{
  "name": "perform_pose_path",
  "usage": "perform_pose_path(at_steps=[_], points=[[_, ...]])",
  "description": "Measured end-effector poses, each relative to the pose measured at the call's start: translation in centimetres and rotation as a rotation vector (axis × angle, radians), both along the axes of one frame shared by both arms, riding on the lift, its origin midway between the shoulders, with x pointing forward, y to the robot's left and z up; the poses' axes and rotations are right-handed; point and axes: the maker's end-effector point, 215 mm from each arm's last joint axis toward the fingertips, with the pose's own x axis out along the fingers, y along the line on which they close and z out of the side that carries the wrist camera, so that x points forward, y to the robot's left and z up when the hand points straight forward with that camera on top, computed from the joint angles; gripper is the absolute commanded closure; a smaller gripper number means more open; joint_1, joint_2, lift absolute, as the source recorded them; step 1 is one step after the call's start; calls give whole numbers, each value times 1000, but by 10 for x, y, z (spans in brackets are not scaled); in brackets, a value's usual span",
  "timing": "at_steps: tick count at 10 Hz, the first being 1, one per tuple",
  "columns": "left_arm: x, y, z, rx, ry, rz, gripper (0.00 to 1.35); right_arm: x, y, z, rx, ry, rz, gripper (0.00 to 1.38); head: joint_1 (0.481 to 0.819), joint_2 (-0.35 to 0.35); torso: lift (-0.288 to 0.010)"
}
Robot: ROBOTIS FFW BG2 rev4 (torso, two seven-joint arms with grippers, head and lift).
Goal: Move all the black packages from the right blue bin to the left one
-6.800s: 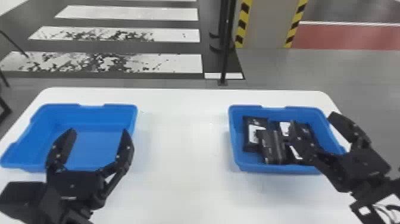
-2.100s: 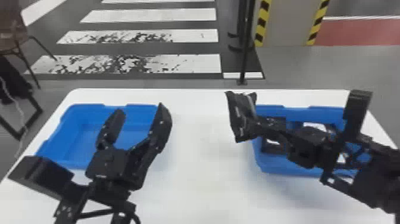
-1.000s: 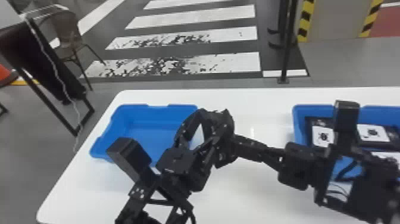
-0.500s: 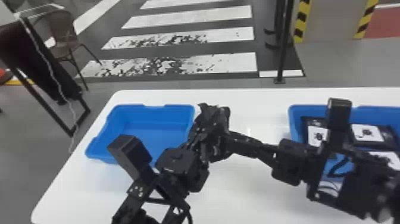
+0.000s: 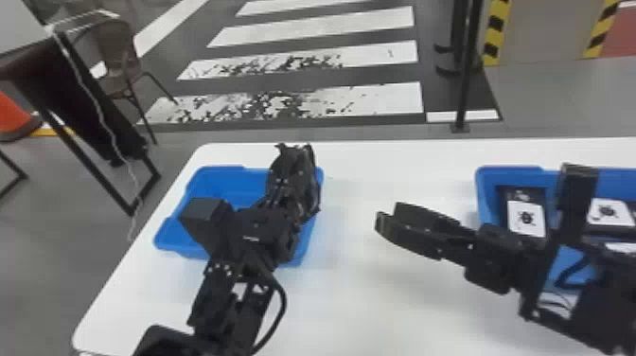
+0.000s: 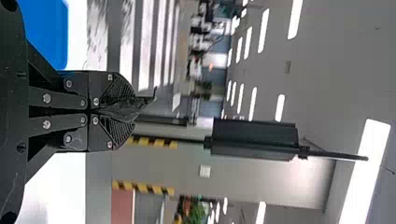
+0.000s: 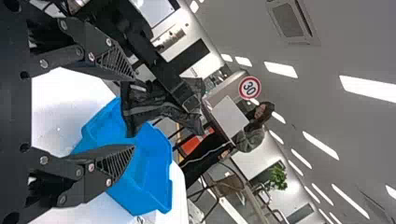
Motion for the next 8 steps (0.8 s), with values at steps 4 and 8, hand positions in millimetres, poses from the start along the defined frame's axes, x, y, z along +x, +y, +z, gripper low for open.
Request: perform_pose_path(at_steps=[4,8], points=[[67,129,-58,398,-19,291,44,34,-45,-11,-67,-54,-115,110,695,338,-183],[21,104,-25,203,-124,250,160,78,-139,-27,-238,-137,-342,116,695,238,-183]])
